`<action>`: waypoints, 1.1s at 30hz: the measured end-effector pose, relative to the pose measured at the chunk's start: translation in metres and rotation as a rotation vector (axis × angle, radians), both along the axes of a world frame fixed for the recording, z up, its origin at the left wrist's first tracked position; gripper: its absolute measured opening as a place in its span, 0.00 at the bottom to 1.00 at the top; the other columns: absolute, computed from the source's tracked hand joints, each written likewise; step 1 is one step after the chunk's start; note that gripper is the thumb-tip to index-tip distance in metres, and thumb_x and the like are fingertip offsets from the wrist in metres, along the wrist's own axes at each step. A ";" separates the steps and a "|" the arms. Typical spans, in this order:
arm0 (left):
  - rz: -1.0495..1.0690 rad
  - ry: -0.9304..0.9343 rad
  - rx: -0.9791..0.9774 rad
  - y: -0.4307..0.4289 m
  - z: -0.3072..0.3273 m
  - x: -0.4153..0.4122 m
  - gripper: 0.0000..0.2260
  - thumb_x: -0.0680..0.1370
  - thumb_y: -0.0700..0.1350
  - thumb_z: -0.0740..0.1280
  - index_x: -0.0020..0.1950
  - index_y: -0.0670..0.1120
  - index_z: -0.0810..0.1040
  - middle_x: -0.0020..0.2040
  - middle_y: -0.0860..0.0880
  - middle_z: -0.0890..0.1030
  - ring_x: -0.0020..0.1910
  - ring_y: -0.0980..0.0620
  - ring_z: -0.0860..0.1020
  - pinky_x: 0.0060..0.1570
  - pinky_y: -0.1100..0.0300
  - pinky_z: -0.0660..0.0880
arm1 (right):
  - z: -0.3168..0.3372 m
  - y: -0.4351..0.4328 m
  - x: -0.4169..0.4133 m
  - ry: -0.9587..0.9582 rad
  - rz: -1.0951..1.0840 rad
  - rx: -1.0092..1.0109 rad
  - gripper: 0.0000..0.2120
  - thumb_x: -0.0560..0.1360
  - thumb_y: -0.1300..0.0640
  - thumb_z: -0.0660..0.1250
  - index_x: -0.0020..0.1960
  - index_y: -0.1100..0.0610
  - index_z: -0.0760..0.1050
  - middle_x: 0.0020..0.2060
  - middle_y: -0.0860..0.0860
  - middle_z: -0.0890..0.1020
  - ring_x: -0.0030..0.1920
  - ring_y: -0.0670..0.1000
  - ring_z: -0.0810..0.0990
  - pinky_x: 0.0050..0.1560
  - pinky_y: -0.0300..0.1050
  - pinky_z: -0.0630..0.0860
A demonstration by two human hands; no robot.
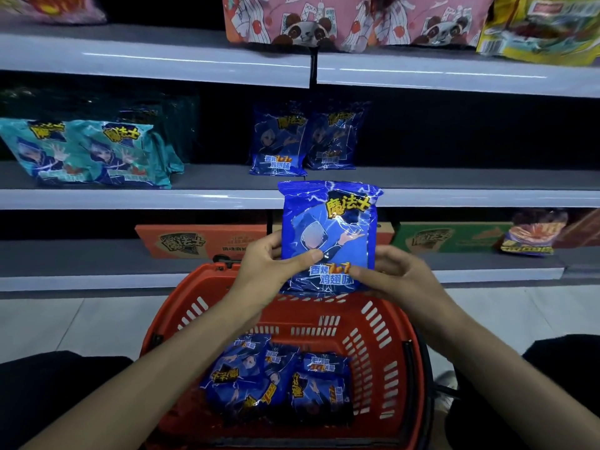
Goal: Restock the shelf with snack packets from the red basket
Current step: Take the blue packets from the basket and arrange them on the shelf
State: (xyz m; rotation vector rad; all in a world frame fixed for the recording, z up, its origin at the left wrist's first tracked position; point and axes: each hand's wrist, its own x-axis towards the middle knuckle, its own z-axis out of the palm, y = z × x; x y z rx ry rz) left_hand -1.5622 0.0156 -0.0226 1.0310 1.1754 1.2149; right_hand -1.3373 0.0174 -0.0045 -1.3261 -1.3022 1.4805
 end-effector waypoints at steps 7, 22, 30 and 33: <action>-0.030 0.117 0.140 -0.004 0.009 0.001 0.20 0.69 0.49 0.78 0.60 0.53 0.81 0.55 0.61 0.86 0.56 0.59 0.85 0.54 0.63 0.81 | -0.003 0.009 -0.004 0.111 -0.083 0.000 0.10 0.77 0.64 0.73 0.58 0.61 0.81 0.50 0.56 0.88 0.49 0.58 0.88 0.43 0.46 0.84; 0.140 0.326 0.127 0.041 -0.004 0.011 0.07 0.75 0.46 0.79 0.52 0.51 0.86 0.42 0.50 0.87 0.40 0.57 0.83 0.44 0.64 0.80 | 0.009 0.048 0.013 0.093 -0.260 0.048 0.09 0.75 0.66 0.75 0.55 0.64 0.81 0.43 0.56 0.89 0.36 0.51 0.88 0.32 0.38 0.80; 0.295 0.360 0.081 0.090 -0.012 0.032 0.06 0.75 0.46 0.78 0.49 0.47 0.86 0.38 0.49 0.86 0.37 0.55 0.83 0.39 0.65 0.76 | -0.006 0.094 0.010 -0.169 -0.386 0.268 0.13 0.73 0.62 0.79 0.51 0.56 0.76 0.43 0.54 0.87 0.43 0.54 0.88 0.41 0.53 0.84; 0.335 0.363 0.078 0.109 -0.012 0.037 0.04 0.76 0.45 0.78 0.46 0.45 0.86 0.37 0.45 0.84 0.34 0.52 0.80 0.39 0.58 0.76 | -0.010 0.112 0.004 -0.271 -0.407 0.322 0.11 0.76 0.61 0.76 0.50 0.52 0.74 0.45 0.51 0.86 0.45 0.52 0.86 0.42 0.54 0.84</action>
